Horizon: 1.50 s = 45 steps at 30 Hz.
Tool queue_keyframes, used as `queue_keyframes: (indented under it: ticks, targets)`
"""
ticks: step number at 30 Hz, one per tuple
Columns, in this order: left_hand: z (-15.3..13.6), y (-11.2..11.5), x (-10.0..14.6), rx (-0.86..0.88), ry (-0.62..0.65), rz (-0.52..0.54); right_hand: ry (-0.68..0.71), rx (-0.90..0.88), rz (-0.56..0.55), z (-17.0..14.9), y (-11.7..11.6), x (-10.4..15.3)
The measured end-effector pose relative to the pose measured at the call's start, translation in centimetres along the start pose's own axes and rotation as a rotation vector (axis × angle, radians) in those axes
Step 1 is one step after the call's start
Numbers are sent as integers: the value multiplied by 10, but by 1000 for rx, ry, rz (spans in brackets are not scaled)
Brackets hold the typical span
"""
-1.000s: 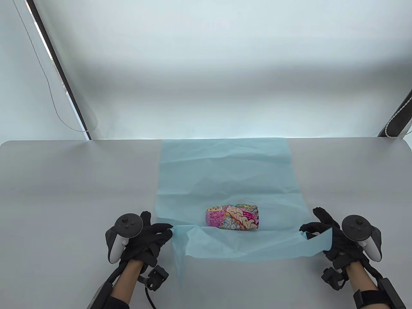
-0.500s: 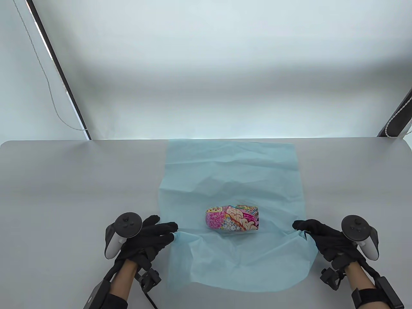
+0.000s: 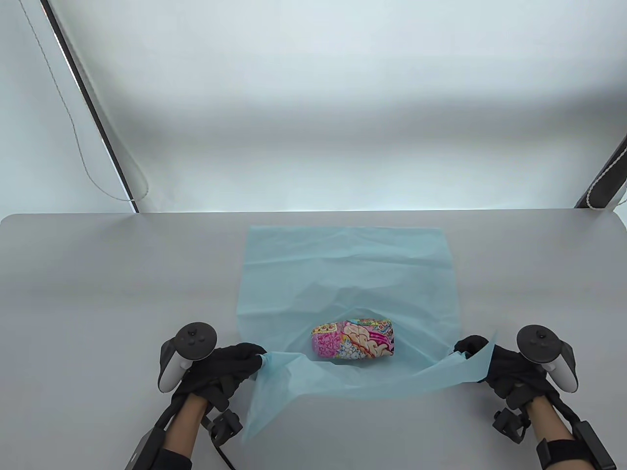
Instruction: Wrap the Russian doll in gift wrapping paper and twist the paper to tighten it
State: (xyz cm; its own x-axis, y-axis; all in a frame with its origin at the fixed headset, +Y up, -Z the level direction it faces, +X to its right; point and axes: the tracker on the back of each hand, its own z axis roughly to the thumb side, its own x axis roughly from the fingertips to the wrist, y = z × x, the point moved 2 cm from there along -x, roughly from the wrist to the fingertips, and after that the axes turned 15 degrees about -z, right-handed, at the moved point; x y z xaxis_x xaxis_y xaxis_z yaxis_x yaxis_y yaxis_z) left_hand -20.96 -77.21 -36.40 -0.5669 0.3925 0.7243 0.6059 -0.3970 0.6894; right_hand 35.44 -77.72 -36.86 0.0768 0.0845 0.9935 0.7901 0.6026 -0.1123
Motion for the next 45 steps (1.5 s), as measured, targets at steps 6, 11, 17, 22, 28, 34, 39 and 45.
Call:
queue_keyframes:
  ticks: [6, 11, 17, 22, 28, 34, 39, 45]
  targets:
    - [-4, -2, 4, 67, 21, -79, -18, -86, 62, 0, 3, 0]
    - [-10, -5, 7, 162, 37, -91, -32, -210, 91, -3, 0, -1]
    - [-17, -8, 3, 264, -4, -47, -137, -281, 14, -7, -8, -5]
    - [-23, -14, 1, 362, -89, 36, -235, -307, -79, -7, -7, -6]
    - [-29, -20, -4, 435, -229, 97, -346, -197, -239, -5, -5, -13]
    - [-29, -27, -15, 478, -329, 101, -417, -39, -290, -1, -7, -24]
    - [-29, -29, -17, 450, -426, 106, -420, 47, -282, 4, -8, -28]
    - [-34, -33, -9, 457, -461, 153, -419, 135, -266, 9, -3, -29]
